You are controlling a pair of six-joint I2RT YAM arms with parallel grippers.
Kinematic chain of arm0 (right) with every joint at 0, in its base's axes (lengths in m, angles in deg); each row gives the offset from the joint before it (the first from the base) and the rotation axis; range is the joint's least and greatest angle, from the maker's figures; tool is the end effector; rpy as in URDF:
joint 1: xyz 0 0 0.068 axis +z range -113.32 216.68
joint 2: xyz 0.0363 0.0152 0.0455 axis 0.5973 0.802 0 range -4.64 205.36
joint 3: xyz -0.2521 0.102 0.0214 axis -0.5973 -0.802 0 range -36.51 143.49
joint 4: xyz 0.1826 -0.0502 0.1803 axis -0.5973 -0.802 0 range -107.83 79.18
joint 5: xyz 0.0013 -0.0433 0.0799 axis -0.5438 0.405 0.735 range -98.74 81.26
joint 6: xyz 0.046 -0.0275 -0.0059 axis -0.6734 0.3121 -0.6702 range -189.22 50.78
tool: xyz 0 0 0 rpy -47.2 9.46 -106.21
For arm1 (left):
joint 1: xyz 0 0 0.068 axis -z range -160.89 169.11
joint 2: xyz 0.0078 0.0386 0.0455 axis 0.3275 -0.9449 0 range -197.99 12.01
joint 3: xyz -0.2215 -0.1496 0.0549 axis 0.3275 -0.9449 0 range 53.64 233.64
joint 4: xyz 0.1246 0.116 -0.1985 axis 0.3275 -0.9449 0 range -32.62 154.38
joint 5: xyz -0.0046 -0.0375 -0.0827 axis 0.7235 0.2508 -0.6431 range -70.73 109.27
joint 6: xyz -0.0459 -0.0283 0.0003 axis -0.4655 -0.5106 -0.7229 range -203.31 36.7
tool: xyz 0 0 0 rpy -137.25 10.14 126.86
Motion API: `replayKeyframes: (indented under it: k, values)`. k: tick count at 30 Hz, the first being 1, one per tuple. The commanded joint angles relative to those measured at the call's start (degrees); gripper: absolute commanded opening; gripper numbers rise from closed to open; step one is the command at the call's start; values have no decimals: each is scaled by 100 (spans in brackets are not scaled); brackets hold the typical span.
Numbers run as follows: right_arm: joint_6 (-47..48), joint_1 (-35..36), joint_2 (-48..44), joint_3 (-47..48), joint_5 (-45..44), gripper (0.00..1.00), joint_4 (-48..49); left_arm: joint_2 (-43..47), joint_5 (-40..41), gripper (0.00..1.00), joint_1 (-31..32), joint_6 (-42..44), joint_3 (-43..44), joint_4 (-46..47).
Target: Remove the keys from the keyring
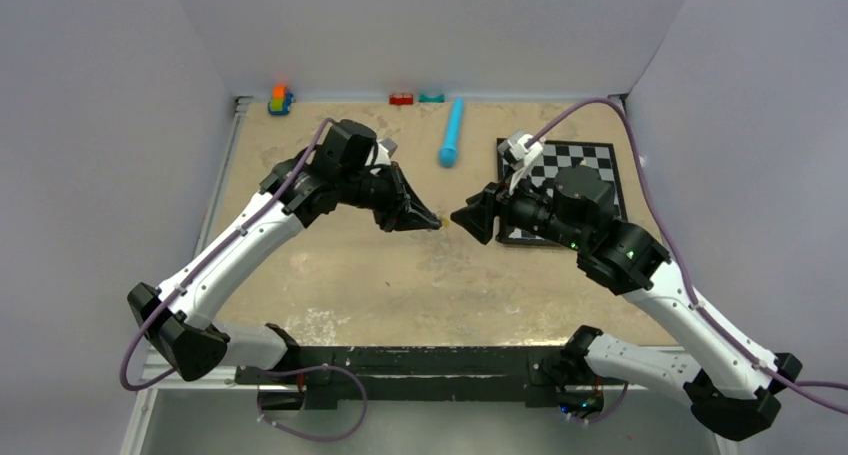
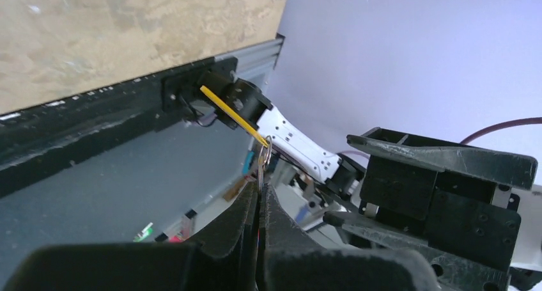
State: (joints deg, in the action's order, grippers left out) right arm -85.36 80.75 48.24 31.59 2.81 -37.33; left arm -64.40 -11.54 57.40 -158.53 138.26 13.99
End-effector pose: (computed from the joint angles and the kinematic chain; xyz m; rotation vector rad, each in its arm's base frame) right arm 0.1303 0.1360 0.4249 -0.5970 1.7629 0.9253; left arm 0.2002 -0.1812 0.3943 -0.5523 2.7139 -1.4350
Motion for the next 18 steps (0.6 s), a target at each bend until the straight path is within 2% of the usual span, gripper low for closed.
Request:
replayKeyframes:
  k: [1, 11, 18]
  values:
    - [665, 337, -43, -3, -982, 52, 28, 134, -1184, 0, -76, -1184, -501, 1434]
    - [1314, 352, -542, -349, -806, 49, 235, 406, -1700, 0, -122, -2061, -1024, 2466]
    - [1483, 360, -606, -361, -551, 49, 259, 498, -1700, 0, -129, -2193, -1086, 2603]
